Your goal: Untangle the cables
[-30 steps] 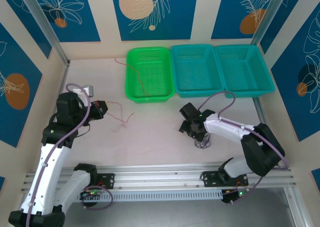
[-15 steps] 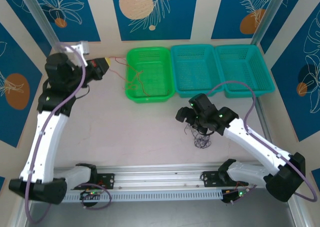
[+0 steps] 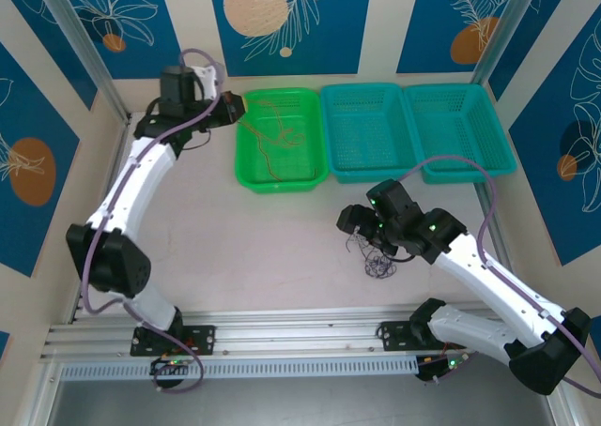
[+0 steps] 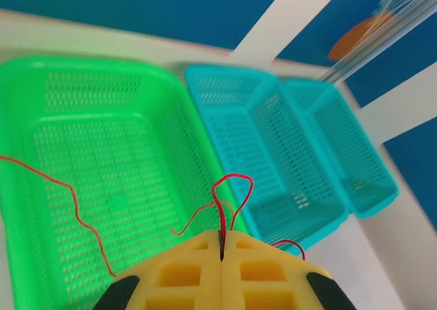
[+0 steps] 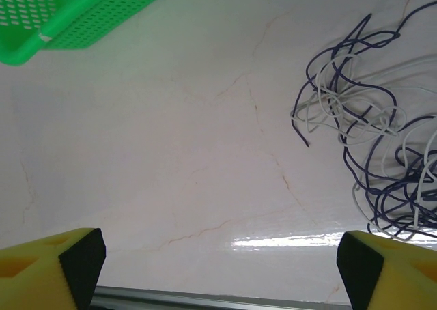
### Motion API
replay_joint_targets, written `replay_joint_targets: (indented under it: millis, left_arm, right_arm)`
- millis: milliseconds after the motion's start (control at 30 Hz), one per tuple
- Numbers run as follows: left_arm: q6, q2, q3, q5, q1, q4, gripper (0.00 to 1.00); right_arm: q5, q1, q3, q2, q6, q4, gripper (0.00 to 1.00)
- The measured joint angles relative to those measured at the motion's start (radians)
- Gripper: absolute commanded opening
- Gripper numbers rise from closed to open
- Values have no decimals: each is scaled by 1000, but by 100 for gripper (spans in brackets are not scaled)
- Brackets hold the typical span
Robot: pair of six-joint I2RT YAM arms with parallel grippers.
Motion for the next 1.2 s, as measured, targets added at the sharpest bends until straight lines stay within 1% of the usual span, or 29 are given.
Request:
replay_joint_targets:
  millis: [33,100,133,200,233,300,367,467,567,667,733,833,967,1067,1133,1200]
  left_arm:
    - [10,34,6,-11,-7,-4,15]
    - [26,102,32,-29,-15,-19,46]
    - [35,138,49,-37,-19,-27,60]
    - [52,190,74,-55,-24,-47,74]
    - [66,207,80,-66,-26,-57,80]
    - [82,213,80,-86,-27,-84,87]
    - [88,200,79,-104,-27,-90,89]
    - [93,138,58,-119,-27,-96,89]
    - [92,22,1,-113,-34,-96,89]
    - [85,-127,-93,-97,-72,-89,89]
    - [77,-234,-177,-91,-130,-71,90]
    - [53,-370,-313,-92,-240,-43,90]
    - [5,-478,-484,-105,-375,0,90]
    - [-35,-518,-595,-128,-452,29,90]
    - [-56,-529,-653,-143,-490,40,90]
    - [-71,-534,-699,-161,-514,52,90]
  right_arm:
    - [0,0,-1,0,3,-5,90]
    - [0,0,-1,-3,6,-13,90]
    - [1,0,-1,-6,7,-20,90]
    - [2,0,-2,-18,14,-32,90]
    - [2,-2,-4,-26,19,-39,90]
    - [5,-11,-15,-45,30,-54,90]
    - [6,-29,-33,-64,41,-66,90]
    - [4,-82,-72,-97,55,-77,90]
    - [1,-157,-118,-122,60,-85,90]
    - [-19,-264,-170,-128,55,-87,90]
    - [-47,-341,-214,-121,40,-79,90]
    - [-100,-427,-273,-85,8,-50,89]
    - [-157,-461,-305,20,-50,19,89]
    - [-198,-465,-304,132,-82,87,80]
    - [-219,-459,-304,209,-96,129,67]
    - [-229,-439,-299,285,-119,167,46]
